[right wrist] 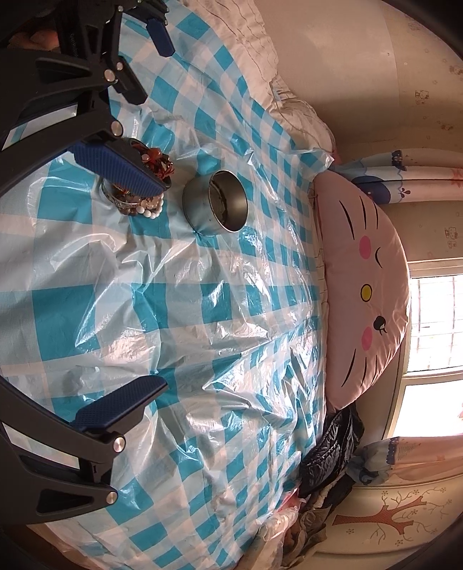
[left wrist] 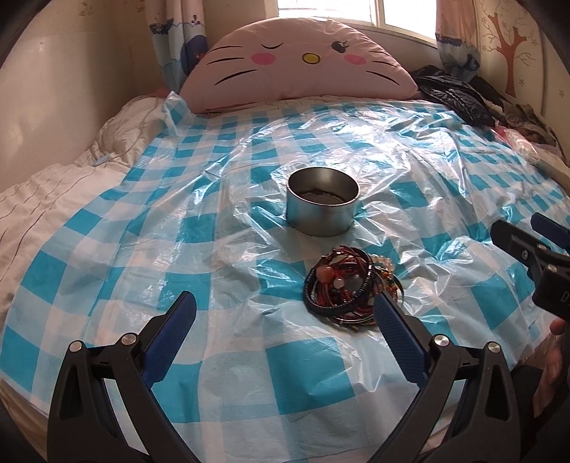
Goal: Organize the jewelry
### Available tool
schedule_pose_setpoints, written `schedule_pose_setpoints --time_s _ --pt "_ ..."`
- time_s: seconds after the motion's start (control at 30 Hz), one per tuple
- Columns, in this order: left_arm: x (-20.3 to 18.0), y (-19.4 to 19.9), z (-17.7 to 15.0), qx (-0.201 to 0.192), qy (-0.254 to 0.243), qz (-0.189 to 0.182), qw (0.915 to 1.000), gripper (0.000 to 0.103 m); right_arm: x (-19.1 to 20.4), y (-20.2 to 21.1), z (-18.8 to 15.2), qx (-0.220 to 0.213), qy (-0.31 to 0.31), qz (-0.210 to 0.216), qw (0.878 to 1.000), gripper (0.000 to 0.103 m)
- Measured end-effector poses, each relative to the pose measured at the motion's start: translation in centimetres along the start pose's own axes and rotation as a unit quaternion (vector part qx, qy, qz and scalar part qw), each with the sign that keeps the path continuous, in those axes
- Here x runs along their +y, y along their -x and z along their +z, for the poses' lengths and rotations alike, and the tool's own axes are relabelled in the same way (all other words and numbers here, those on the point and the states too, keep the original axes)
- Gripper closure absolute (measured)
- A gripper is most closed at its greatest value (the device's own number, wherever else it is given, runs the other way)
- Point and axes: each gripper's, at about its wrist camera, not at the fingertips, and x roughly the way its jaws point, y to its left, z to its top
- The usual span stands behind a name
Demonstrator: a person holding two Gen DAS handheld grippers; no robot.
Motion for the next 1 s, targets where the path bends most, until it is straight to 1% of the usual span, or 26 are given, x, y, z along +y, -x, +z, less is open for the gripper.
schedule_pose_setpoints --time_s 0.03,0.07,0.1,0.13,0.17,0.2,0.23,0.27,0.3,0.33,0.4,0.43,0.5,0.53,0.6,0.63,0.7,0.8,0.9,1.0 --pt "-0.5 -0.3 0.2 0.000 -0.009 -0.005 0.9999 0.007 -0.4 -0.3 0.2 0.005 -0.009 0.004 1.000 0.007" --pt "-1.1 -0.6 0.4 0.001 -0.019 -0.004 0.9998 0.007 -1.1 -0.4 0.0 -0.027 -0.038 0.028 0.999 0.007" --pt "-1.6 -1.1 0.7 0.002 -0.030 -0.003 0.9995 0.008 -1.2 -1.1 0.3 -0.027 -0.046 0.036 0.998 0.007" --pt "-2.1 -1.6 1.0 0.003 -0.040 -0.005 0.9992 0.008 -1.2 -1.7 0.6 -0.039 -0.047 0.040 0.997 0.007" --pt "-2.5 -2.1 1.2 0.007 -0.047 -0.011 0.9988 0.012 -1.1 -2.2 0.9 -0.049 -0.045 0.039 0.997 0.007" --pt "-2.7 -2.8 1.4 0.015 -0.051 -0.021 0.9983 0.018 -1.0 -2.1 1.1 -0.076 -0.034 0.035 0.996 0.007" --pt "-2.9 -3.4 1.5 0.025 -0.055 -0.029 0.9977 0.021 -0.8 -2.4 1.3 -0.080 -0.029 0.034 0.996 0.007" --pt "-3.1 -3.9 1.5 0.031 -0.060 -0.040 0.9969 0.025 -0.7 -2.5 1.4 -0.093 -0.023 0.034 0.995 0.007" --pt "-3.3 -4.4 1.4 0.036 -0.067 -0.050 0.9959 0.028 -0.7 -2.6 1.4 -0.090 -0.022 0.037 0.995 0.007" --pt "-3.5 -4.9 1.4 0.044 -0.074 -0.057 0.9946 0.030 -0.7 -2.5 1.3 -0.097 -0.013 0.036 0.995 0.007" --pt "-4.0 -5.7 1.4 0.051 -0.089 -0.063 0.9927 0.039 -0.9 -2.3 1.4 -0.100 -0.014 0.040 0.994 0.007" --pt "-4.2 -6.1 1.4 0.054 -0.098 -0.067 0.9914 0.041 -1.1 -2.5 1.3 -0.088 -0.018 0.041 0.995 0.007" --pt "-4.4 -6.8 1.3 0.070 -0.112 -0.077 0.9883 0.056 -1.4 -2.9 1.3 -0.069 -0.029 0.046 0.996 0.007" --pt "-4.5 -7.0 1.2 0.077 -0.114 -0.088 0.9866 0.060 -1.5 -3.0 1.3 -0.065 -0.034 0.047 0.996 0.007" --pt "-4.8 -7.4 1.0 0.091 -0.120 -0.106 0.9828 0.080 -1.8 -3.1 1.3 -0.061 -0.042 0.051 0.996 0.007" --pt "-4.8 -7.4 1.0 0.095 -0.121 -0.115 0.9813 0.082 -1.9 -3.1 1.3 -0.061 -0.045 0.052 0.996 0.007" --pt "-4.8 -7.5 0.9 0.098 -0.120 -0.125 0.9799 0.088 -2.0 -3.2 1.3 -0.058 -0.049 0.055 0.996 0.007" --pt "-4.1 -7.1 1.1 0.096 -0.101 -0.139 0.9805 0.092 -2.0 -3.3 1.2 -0.056 -0.053 0.059 0.995 0.007" --pt "-2.3 -6.7 1.9 0.091 -0.055 -0.156 0.9820 0.093 -2.3 -3.4 1.2 -0.047 -0.061 0.067 0.995 0.007" --pt "-0.1 -6.3 2.7 0.083 -0.007 -0.169 0.9821 0.093 -2.0 -3.7 1.2 -0.036 -0.056 0.077 0.995 0.007"
